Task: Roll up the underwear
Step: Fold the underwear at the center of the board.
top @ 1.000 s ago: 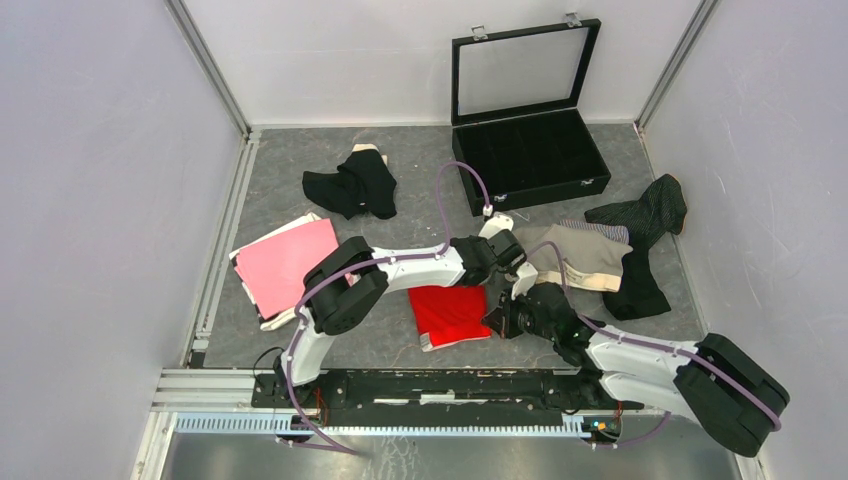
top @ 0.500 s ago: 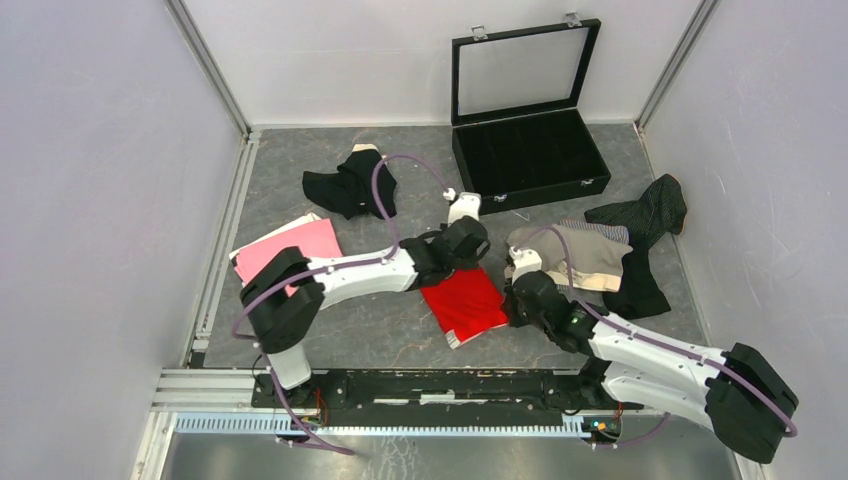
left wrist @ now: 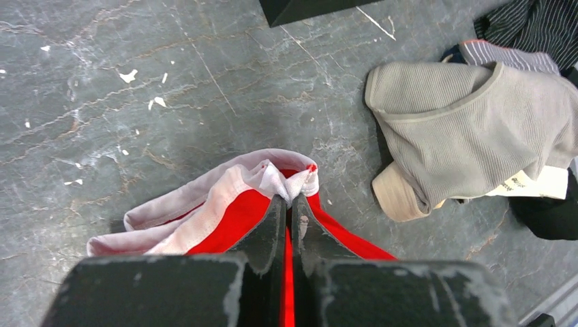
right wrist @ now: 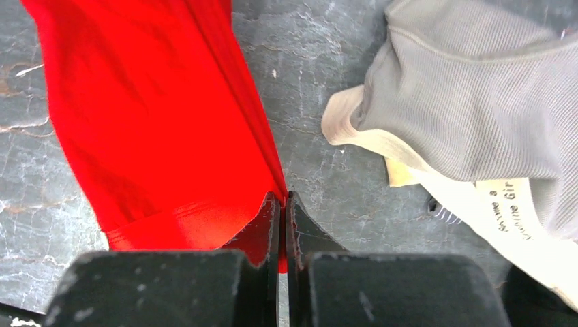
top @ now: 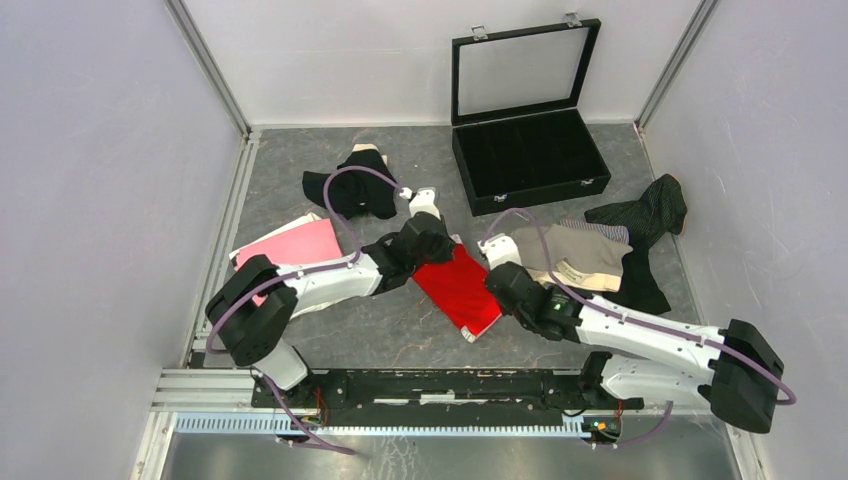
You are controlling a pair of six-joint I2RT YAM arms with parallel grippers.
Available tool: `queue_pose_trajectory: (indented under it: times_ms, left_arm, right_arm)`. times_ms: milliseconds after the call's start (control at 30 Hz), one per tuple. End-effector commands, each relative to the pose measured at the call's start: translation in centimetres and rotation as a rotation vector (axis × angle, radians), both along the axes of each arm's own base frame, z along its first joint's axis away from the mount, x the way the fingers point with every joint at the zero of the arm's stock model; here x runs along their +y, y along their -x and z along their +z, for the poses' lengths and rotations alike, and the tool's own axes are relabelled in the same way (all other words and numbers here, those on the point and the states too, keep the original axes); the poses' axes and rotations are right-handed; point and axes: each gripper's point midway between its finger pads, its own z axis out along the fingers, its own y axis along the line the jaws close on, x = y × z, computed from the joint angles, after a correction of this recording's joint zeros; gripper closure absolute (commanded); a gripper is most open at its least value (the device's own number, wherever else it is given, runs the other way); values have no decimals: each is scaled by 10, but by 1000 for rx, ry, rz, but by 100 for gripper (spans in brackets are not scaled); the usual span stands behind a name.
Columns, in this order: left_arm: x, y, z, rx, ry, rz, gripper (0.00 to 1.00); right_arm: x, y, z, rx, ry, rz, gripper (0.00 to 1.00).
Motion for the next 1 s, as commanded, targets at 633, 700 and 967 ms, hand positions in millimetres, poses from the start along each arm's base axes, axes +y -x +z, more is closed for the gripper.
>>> queue_pose_trajectory:
  times_ms: [633, 700, 967]
  left_arm:
    - [77, 9, -3, -69, 228, 139, 98]
    - [82, 11, -6, -69, 223, 150, 98]
    - [98, 18, -21, -55, 216, 184, 98]
  right_arm:
    - [55, 45, -15, -147, 391, 226, 100]
    - [62, 48, -20, -132, 353, 247, 100]
    - [83, 58, -36, -83, 269, 325, 98]
